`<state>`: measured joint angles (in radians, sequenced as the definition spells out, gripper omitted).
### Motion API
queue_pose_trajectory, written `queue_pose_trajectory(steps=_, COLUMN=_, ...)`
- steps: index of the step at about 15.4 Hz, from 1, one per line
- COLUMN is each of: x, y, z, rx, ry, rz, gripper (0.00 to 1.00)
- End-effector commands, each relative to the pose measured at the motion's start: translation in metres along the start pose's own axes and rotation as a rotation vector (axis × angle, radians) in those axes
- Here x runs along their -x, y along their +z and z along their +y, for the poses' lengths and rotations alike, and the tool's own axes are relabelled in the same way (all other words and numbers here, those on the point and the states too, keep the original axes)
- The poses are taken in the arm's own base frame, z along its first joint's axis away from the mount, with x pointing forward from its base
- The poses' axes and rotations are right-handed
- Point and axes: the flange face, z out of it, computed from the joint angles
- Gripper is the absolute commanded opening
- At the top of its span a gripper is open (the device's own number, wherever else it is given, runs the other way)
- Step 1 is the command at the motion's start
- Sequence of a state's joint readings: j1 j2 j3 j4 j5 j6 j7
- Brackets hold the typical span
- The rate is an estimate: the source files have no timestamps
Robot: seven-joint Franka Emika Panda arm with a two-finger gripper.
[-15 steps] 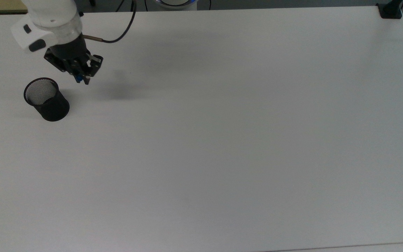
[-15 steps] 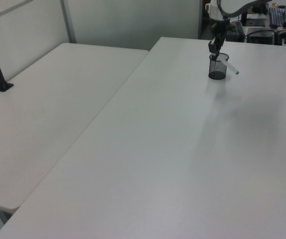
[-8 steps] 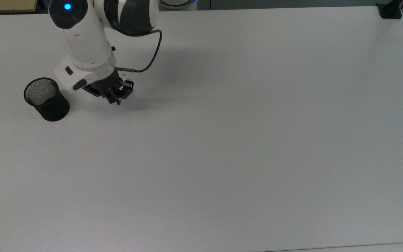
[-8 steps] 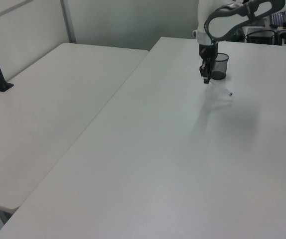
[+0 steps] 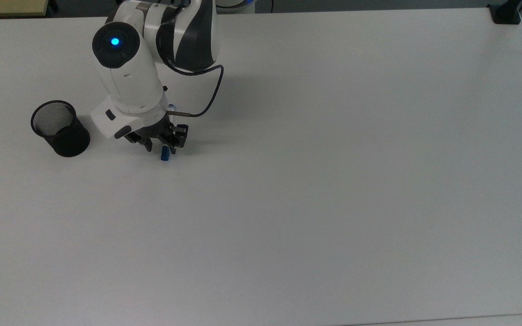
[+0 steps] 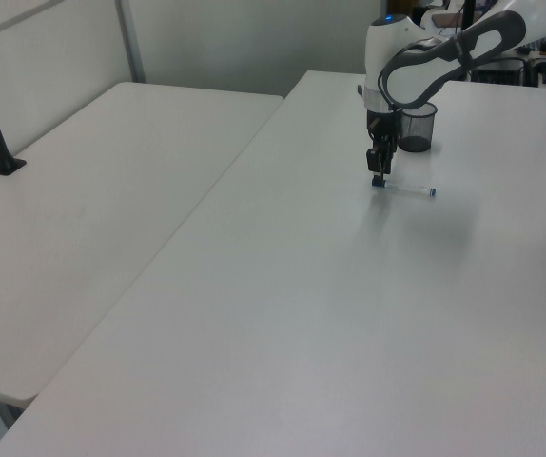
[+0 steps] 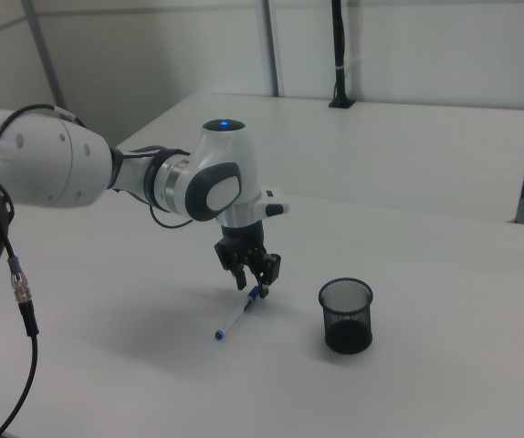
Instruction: Remove the marker
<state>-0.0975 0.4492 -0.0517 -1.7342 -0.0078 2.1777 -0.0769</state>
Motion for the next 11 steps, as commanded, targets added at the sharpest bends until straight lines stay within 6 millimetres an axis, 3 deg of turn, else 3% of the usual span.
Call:
queue_pose_trajectory(steps=1, x=-0.001, y=0.000, z=-0.004, rx=0.000, ry=0.012, rz=0.012, gripper=0.92)
queue_pose_trajectory(steps=2, x=-0.002, y=-0.003, z=-0.004, rx=0.000, ry=0.012, rz=0.017, gripper=0.99)
queue_pose_trajectory(steps=4, x=0.000, y=-0.028, z=-0.003, rx=-0.001, ry=0.040, rz=0.043, gripper=1.00)
queue_pose_trajectory(steps=8, x=0.011, y=-0.121, z=-0.001, rx=-0.002, ry=0.142, rz=0.102, gripper=1.00)
queue_pose_trajectory(steps=11, x=0.033, y=-0.189, z=-0.001, rx=-0.008, ry=0.147, rz=0.093, gripper=1.00)
